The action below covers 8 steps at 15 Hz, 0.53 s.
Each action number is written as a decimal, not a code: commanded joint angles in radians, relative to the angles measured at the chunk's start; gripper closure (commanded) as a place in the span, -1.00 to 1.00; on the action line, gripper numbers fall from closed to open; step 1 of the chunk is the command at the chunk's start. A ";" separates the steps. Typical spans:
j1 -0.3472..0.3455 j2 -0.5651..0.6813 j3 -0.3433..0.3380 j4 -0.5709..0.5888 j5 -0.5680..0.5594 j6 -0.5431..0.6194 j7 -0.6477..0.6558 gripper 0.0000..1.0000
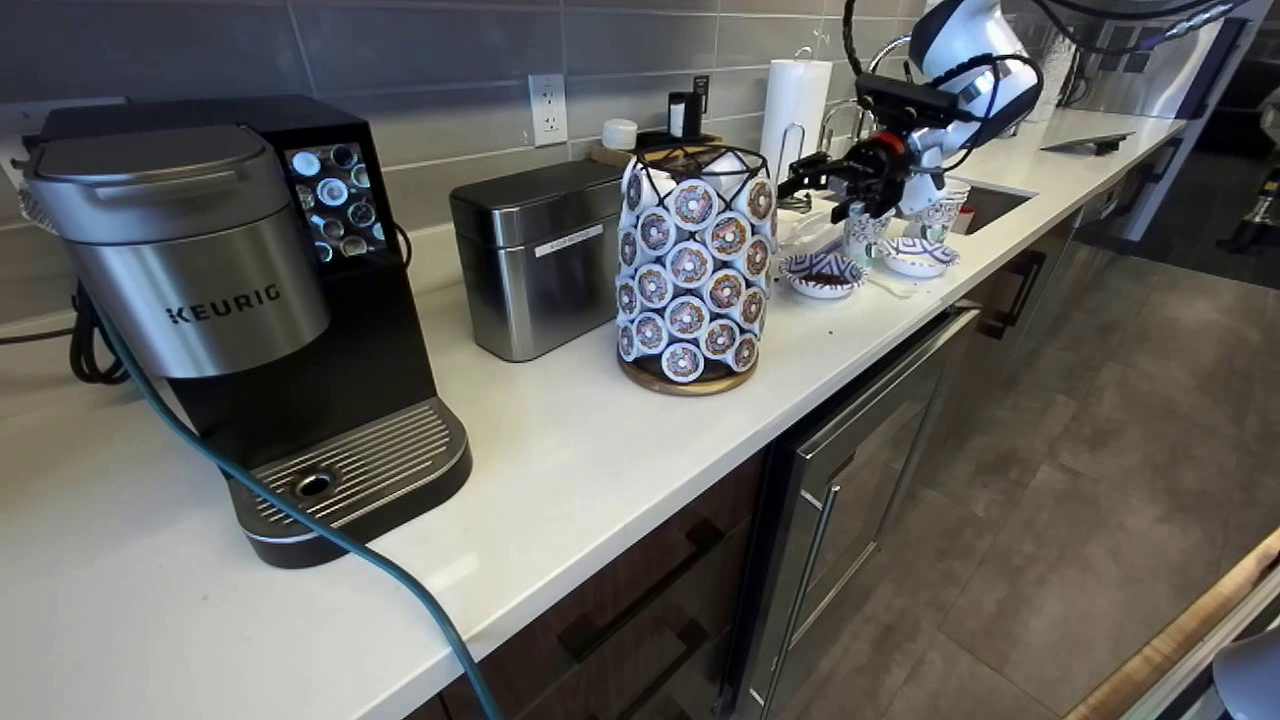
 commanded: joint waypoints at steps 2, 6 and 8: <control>0.039 -0.130 -0.018 -0.025 -0.202 0.077 0.005 -1.00; 0.068 -0.238 -0.003 -0.049 -0.392 0.124 0.016 -1.00; 0.076 -0.296 0.007 -0.070 -0.466 0.181 -0.014 -1.00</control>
